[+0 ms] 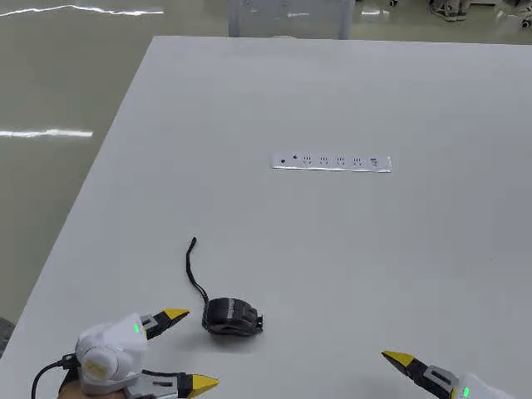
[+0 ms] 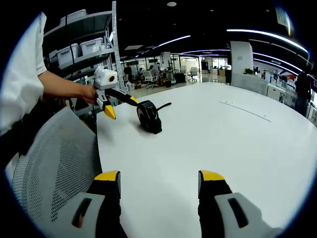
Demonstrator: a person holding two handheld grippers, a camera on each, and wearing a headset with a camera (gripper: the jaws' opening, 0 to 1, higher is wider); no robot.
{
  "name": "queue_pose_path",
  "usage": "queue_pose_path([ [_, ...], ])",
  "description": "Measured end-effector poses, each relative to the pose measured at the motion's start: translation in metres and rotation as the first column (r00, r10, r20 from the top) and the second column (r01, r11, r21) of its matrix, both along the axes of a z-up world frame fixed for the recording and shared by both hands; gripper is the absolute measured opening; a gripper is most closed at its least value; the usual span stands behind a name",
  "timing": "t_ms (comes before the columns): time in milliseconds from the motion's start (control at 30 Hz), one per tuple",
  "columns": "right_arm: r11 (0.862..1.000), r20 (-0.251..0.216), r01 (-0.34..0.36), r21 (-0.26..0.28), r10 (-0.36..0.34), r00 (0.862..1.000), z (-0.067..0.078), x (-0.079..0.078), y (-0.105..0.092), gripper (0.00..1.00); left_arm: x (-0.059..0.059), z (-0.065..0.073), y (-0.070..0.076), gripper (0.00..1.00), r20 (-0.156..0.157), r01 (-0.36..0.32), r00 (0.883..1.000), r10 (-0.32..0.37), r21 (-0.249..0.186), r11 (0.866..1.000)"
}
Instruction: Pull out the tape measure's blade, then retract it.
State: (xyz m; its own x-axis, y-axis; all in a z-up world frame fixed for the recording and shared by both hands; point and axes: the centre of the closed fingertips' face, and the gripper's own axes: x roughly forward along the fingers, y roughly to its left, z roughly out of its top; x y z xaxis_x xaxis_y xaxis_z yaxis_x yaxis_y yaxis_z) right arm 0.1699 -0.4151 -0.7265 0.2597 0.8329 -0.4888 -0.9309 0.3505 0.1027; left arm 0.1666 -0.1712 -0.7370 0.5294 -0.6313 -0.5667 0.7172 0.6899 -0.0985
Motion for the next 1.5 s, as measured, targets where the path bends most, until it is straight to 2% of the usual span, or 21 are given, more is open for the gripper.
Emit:
queue_pose_path([
  [533, 0.999, -0.01, -0.035, 0.018, 0.036, 0.999, -0.005, 0.009, 0.013, 0.61, 0.019, -0.004, 0.002, 0.69, 0.033, 0.047, 0.998, -0.047, 0.026, 0.999],
  [767, 0.998, -0.018, -0.055, 0.022, 0.056, 0.998, -0.007, 0.01, 0.016, 0.6, 0.027, -0.008, 0.001, 0.68, 0.03, 0.06, 0.998, -0.061, 0.029, 0.998],
  [933, 0.998, -0.019, -0.063, 0.028, 0.063, 0.998, -0.007, 0.014, 0.018, 0.6, 0.031, -0.007, -0.001, 0.63, 0.044, 0.084, 0.995, -0.085, 0.033, 0.996],
  [1033, 0.997, -0.02, -0.068, 0.031, 0.068, 0.997, -0.006, 0.016, 0.019, 0.6, 0.035, -0.009, -0.002, 0.63, 0.038, 0.09, 0.995, -0.091, 0.027, 0.996],
  [1100, 0.997, -0.022, -0.069, 0.032, 0.069, 0.997, -0.007, 0.018, 0.02, 0.6, 0.037, -0.011, -0.001, 0.62, 0.042, 0.099, 0.994, -0.1, 0.046, 0.994],
  [1200, 0.997, -0.024, -0.071, 0.033, 0.072, 0.997, -0.006, 0.019, 0.021, 0.6, 0.039, -0.012, -0.002, 0.58, 0.044, 0.109, 0.993, -0.111, 0.049, 0.993],
  [1500, 0.996, -0.04, -0.084, 0.041, 0.085, 0.996, -0.009, 0.02, 0.023, 0.6, 0.048, -0.017, -0.004, 0.56, 0.033, 0.128, 0.991, -0.129, 0.055, 0.99],
])
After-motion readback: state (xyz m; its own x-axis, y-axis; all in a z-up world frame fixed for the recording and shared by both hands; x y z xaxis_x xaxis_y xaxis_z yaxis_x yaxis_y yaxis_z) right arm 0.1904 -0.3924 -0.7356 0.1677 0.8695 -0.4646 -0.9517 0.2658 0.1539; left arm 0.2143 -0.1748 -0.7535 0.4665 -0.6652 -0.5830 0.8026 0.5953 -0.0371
